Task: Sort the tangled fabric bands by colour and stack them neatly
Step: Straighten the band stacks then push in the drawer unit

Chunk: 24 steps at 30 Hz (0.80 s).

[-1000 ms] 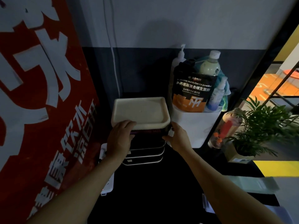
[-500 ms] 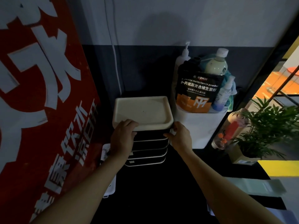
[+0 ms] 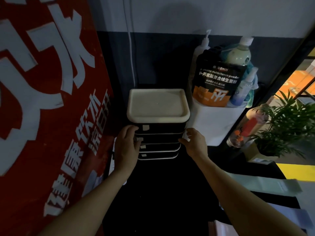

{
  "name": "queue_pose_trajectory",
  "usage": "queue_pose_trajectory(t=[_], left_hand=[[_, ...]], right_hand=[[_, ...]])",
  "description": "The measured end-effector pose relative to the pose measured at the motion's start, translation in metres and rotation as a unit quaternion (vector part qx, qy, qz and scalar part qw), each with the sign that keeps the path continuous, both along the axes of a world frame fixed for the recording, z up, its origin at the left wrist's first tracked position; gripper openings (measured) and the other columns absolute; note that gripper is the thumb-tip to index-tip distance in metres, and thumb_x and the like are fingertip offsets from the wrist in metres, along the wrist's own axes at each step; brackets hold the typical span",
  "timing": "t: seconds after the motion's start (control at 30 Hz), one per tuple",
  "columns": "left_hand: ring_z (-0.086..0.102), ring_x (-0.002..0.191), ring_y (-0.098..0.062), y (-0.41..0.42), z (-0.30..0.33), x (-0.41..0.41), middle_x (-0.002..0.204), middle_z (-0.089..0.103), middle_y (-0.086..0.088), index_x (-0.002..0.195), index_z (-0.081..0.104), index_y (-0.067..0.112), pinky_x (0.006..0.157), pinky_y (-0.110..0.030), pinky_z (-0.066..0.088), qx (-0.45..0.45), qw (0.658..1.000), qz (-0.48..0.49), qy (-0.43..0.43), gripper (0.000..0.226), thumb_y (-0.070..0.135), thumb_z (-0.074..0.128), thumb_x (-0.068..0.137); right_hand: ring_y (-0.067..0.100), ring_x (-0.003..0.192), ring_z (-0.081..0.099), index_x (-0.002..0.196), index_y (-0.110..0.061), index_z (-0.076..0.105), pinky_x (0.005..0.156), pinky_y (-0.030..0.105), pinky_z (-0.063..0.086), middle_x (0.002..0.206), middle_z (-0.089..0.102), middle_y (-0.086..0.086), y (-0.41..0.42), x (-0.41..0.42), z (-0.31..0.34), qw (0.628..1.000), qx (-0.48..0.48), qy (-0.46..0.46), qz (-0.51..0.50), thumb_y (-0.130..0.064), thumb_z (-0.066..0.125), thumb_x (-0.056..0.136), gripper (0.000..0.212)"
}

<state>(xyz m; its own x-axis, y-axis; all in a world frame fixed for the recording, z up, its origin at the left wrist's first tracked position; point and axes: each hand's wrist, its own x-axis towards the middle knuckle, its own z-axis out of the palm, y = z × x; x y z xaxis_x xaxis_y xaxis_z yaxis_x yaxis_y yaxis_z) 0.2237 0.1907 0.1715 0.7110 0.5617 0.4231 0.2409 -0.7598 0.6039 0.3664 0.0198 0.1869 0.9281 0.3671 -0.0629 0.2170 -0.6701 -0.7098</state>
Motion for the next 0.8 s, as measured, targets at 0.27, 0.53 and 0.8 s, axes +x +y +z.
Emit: queue_pose_trajectory(t=[0.27, 0.53, 0.8], left_hand=[[0.055, 0.105, -0.03, 0.014, -0.048, -0.012, 0.113, 0.058, -0.012, 0.113, 0.057, 0.005, 0.09, -0.041, 0.046, -0.056, 0.995, 0.034, 0.069, 0.04, 0.003, 0.071, 0.076], [0.06, 0.093, -0.027, 0.039, -0.07, 0.016, 0.103, 0.062, -0.008, 0.109, 0.052, 0.01, 0.08, -0.044, 0.05, -0.115, 0.985, 0.066, 0.109, 0.041, 0.029, 0.072, 0.078], [0.054, 0.105, -0.031, 0.024, -0.071, 0.027, 0.111, 0.058, -0.017, 0.116, 0.048, -0.003, 0.081, -0.029, 0.039, -0.151, 0.981, 0.081, 0.087, 0.043, 0.022, 0.066, 0.086]], right_hand=[[0.029, 0.11, 0.055, 0.121, -0.01, 0.054, 0.084, 0.038, 0.046, 0.121, 0.057, 0.01, 0.001, -0.003, -0.032, 0.999, -0.027, 0.041, -0.011, -0.021, 0.067, 0.084, 0.04], [0.029, 0.117, 0.05, 0.127, -0.011, 0.047, 0.086, 0.041, 0.046, 0.126, 0.054, 0.01, 0.021, 0.016, -0.059, 0.999, -0.038, 0.025, -0.024, -0.028, 0.068, 0.083, 0.051], [0.026, 0.118, 0.051, 0.132, -0.015, 0.043, 0.089, 0.041, 0.049, 0.126, 0.057, 0.006, 0.027, 0.012, -0.071, 0.999, 0.006, 0.012, -0.036, -0.026, 0.069, 0.082, 0.057]])
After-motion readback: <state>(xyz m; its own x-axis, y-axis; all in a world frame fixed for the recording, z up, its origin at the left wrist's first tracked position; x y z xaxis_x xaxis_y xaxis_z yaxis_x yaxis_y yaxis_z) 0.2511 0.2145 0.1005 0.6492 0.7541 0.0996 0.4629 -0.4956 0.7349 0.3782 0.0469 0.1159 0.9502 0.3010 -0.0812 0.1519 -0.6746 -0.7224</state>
